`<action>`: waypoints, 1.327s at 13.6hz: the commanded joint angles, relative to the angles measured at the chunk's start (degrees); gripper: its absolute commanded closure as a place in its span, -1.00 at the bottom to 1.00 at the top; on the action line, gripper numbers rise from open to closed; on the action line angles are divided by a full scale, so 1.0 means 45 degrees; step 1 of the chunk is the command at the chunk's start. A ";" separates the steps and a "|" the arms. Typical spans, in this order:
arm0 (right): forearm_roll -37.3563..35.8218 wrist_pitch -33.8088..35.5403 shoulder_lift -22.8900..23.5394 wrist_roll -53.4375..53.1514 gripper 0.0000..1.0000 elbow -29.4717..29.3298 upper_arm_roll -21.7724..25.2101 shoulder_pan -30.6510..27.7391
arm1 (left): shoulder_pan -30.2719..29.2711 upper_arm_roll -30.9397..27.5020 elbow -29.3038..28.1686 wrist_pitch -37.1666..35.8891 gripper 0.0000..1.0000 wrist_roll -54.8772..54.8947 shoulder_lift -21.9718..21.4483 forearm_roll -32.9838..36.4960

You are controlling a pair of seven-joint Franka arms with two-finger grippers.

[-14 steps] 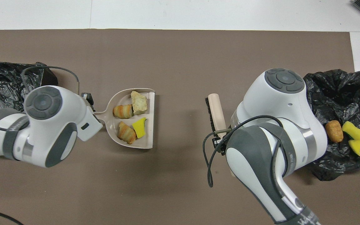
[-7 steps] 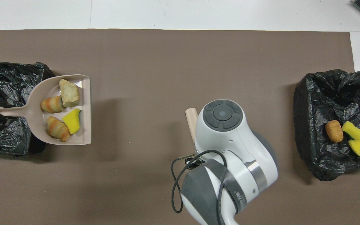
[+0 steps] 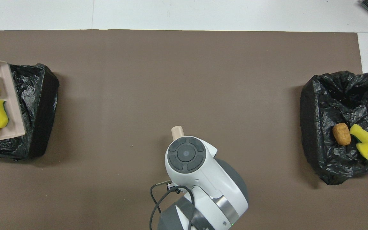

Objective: Sweep and dump trash in bin
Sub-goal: 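Carry the dustpan to the nearer bin and tip it with the left gripper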

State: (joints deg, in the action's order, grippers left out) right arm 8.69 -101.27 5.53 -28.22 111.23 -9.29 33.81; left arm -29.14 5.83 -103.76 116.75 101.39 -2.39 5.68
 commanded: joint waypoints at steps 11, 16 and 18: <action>0.1702 -0.3512 0.0920 -0.4158 0.47 0.1356 -0.0044 0.1685 | 0.1746 0.0169 -0.0086 0.0388 1.00 -0.5144 0.0083 1.1737; 0.1117 -0.2286 0.0941 -0.4120 -1.00 0.0227 -0.0025 0.1550 | 0.3641 0.0208 0.0071 -0.2698 1.00 -0.6202 -0.0015 1.4554; 0.1115 -0.1309 0.0804 -0.4081 -1.00 -0.0535 0.0112 0.1277 | 0.3859 0.0266 0.0187 -0.3093 1.00 -0.6086 -0.0267 1.4598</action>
State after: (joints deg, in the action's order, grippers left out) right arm 14.43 -111.39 10.00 -46.07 112.21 -8.93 41.28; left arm -13.29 7.54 -103.16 104.97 74.31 -1.84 69.67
